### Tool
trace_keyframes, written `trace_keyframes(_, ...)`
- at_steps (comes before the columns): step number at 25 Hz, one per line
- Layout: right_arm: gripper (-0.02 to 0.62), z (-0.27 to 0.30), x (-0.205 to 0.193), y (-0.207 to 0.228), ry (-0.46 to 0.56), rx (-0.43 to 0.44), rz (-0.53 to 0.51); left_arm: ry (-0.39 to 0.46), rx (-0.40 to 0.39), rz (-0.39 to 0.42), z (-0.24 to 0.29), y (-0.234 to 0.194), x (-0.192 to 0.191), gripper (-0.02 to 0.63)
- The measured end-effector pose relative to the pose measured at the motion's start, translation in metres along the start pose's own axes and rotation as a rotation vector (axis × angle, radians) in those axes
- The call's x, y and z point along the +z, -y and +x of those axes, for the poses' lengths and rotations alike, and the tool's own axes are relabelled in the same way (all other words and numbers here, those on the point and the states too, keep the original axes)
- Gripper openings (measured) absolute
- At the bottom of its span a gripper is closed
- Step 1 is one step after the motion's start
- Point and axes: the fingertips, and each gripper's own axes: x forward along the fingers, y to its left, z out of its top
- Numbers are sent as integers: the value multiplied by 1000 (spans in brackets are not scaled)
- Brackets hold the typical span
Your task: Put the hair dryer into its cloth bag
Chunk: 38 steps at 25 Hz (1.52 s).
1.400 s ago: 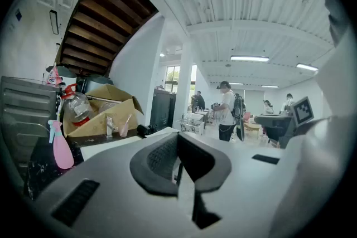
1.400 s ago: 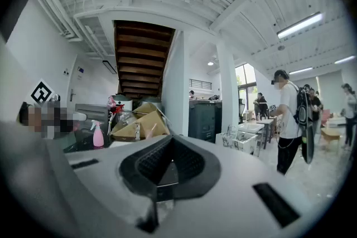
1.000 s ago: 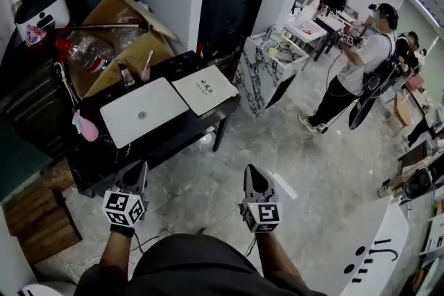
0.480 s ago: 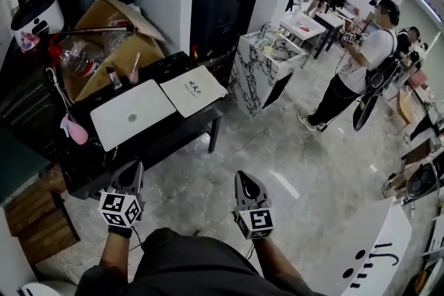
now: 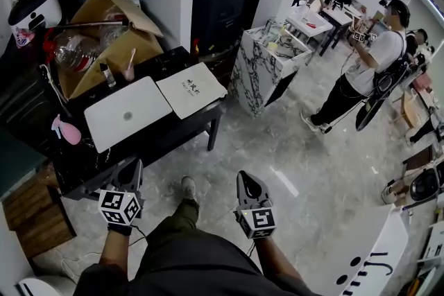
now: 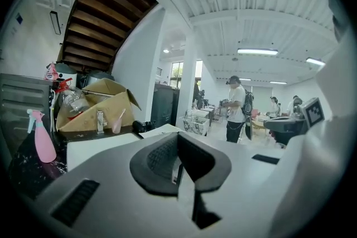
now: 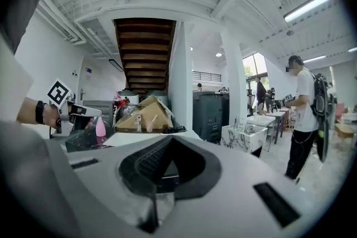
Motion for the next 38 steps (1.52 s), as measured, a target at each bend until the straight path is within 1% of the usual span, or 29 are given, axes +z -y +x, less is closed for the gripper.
trace_keyframes(4, 0, 40, -7, 25, -30, 1, -24, 4, 3, -34, 50, -13, -6, 2)
trace_keyframes(7, 0, 81, 0, 54, -39, -5, -45, 2, -2, -57, 101, -24, -8, 2)
trace_keyframes(10, 0, 129, 17, 86, -37, -16, -84, 6, -17, -59, 156, -34, 2, 2)
trace_keyframes(13, 0, 181, 42, 113, -27, -18, -93, -1, -27, -54, 207, -46, 14, 2)
trace_keyframes(16, 1, 227, 62, 128, -20, 3, -94, -14, -24, -40, 247, -60, 23, 2)
trace_keyframes(20, 0, 282, 75, 151, -21, 17, -103, -28, -22, -42, 291, -73, 30, 2)
trace_keyframes(22, 0, 307, 82, 160, -22, 30, -100, -37, -15, -43, 309, -78, 32, 2)
trace_keyframes(25, 1, 341, 91, 175, -23, 42, -128, -48, -2, -57, 332, -85, 35, 2)
trace_keyframes(30, 0, 383, 99, 188, -22, 79, -146, -66, 16, -61, 359, -88, 39, 3)
trace_keyframes(34, 1, 410, 96, 190, -30, 144, -150, -78, 58, -73, 369, -88, 36, 2)
trace_keyframes(38, 0, 446, 101, 195, -16, 236, -157, -75, 143, -85, 375, -85, 38, 3)
